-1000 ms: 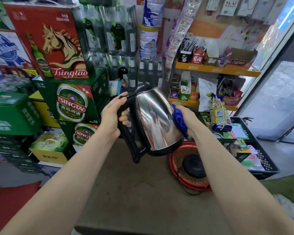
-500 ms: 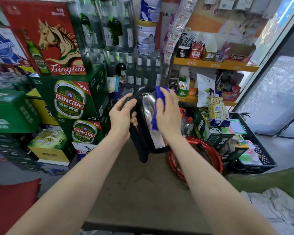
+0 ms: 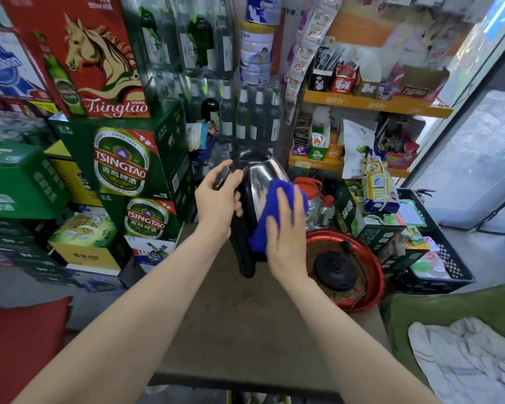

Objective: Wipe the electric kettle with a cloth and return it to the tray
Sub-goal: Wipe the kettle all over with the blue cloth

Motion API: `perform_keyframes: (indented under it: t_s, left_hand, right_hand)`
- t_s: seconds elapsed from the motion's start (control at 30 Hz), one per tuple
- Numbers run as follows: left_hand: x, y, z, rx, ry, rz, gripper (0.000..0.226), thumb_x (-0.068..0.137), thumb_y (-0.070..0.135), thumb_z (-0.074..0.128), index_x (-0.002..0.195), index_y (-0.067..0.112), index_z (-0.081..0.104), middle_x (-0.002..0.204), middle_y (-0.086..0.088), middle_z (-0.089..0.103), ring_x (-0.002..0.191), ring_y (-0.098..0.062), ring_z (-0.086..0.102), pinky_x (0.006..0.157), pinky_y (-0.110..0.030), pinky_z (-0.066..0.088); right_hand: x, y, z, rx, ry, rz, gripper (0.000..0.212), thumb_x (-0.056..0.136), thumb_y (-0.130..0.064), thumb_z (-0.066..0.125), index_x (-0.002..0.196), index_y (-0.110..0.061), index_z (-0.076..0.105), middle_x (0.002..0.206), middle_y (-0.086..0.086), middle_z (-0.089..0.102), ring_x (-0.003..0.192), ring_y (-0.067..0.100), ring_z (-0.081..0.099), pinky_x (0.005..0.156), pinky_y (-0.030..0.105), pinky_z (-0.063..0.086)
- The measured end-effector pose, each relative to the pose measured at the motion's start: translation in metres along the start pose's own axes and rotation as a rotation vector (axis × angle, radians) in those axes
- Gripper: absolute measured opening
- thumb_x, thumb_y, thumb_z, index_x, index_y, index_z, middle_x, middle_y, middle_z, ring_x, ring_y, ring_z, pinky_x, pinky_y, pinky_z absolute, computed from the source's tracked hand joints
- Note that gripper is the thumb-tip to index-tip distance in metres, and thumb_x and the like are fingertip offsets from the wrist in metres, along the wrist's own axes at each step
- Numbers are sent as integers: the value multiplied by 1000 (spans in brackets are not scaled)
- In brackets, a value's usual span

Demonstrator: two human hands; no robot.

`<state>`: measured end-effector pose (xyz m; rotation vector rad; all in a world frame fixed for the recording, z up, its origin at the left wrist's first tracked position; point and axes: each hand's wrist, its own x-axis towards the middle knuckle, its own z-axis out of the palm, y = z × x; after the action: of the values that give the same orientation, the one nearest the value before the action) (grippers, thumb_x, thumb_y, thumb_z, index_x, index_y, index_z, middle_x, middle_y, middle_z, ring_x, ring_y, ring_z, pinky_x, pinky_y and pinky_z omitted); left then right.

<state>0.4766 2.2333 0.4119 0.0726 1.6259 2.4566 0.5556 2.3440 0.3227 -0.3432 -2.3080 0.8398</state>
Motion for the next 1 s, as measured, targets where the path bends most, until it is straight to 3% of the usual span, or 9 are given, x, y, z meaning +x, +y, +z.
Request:
perform_keyframes:
  t_s: [0.17, 0.27, 0.4, 0.47, 0.57, 0.63, 0.73, 0.83, 1.0]
  left_hand:
    - [-10, -13, -7, 132, -136, 49, 31, 91, 14, 63, 121, 23, 64, 56, -3, 41, 47, -16, 33, 42, -26, 30]
    - [-11, -21, -4, 201, -148, 76, 30, 91, 17, 64, 118, 28, 64, 50, 5, 45, 45, -16, 33, 43, -26, 31]
    - [-7, -32, -6, 296, -102, 104, 30, 89, 22, 66, 117, 31, 64, 53, 12, 55, 41, -15, 39, 45, -30, 36]
    - [-9, -43, -11, 331, -113, 118, 31, 86, 29, 68, 116, 36, 64, 66, -3, 63, 51, -34, 47, 49, -44, 46]
    - [-10, -59, -22, 363, -109, 75, 34, 81, 37, 68, 114, 43, 63, 94, -33, 58, 70, -47, 52, 62, -53, 50]
    - [-10, -68, -31, 360, -118, 29, 33, 84, 30, 68, 116, 40, 64, 74, -18, 52, 54, -22, 48, 51, -33, 42]
    - [-14, -86, -41, 419, -192, 30, 36, 86, 30, 66, 120, 42, 61, 88, -11, 65, 71, -46, 51, 61, -50, 50]
    - [-18, -110, -51, 439, -220, -10, 42, 84, 37, 64, 125, 45, 56, 114, -8, 68, 100, -53, 56, 86, -58, 51]
    - [-19, -150, -69, 514, -182, -132, 60, 79, 54, 62, 134, 57, 37, 122, -23, 63, 108, -44, 61, 97, -53, 50]
  right_hand:
    - [49, 21, -26, 451, -20, 720, 40, 103, -47, 30, 120, -27, 61, 130, 4, 63, 123, 25, 56, 109, 42, 42]
    - [48, 7, -20, 359, 62, 531, 34, 107, -32, 33, 131, -23, 56, 130, 2, 60, 125, 20, 54, 107, 38, 42]
    - [1, -7, 7, 159, 76, 263, 55, 108, -26, 35, 160, -21, 18, 169, -4, 9, 154, 8, 7, 121, 19, 9]
    - [-22, 6, 16, 172, 42, 306, 56, 109, -27, 34, 161, -26, 12, 169, -10, 3, 154, 3, 1, 120, 15, 4]
    - [-41, 40, 26, 294, 24, 572, 48, 110, -26, 31, 157, -23, 28, 164, -3, 28, 152, 13, 23, 125, 29, 17]
    - [-46, 66, 31, 284, -59, 808, 43, 110, -26, 31, 151, -19, 41, 153, 5, 48, 141, 24, 43, 116, 33, 32]
    - [-56, 101, 36, 241, -253, 1038, 39, 108, -27, 35, 141, -15, 52, 138, 12, 61, 120, 30, 57, 97, 34, 41]
    - [-71, 127, 36, 130, -390, 1087, 33, 105, -27, 45, 133, -14, 59, 127, 13, 67, 113, 32, 62, 89, 33, 44]
    - [-97, 147, 40, 184, -499, 1165, 40, 103, -25, 50, 142, -21, 54, 128, 5, 67, 114, 24, 63, 101, 38, 50]
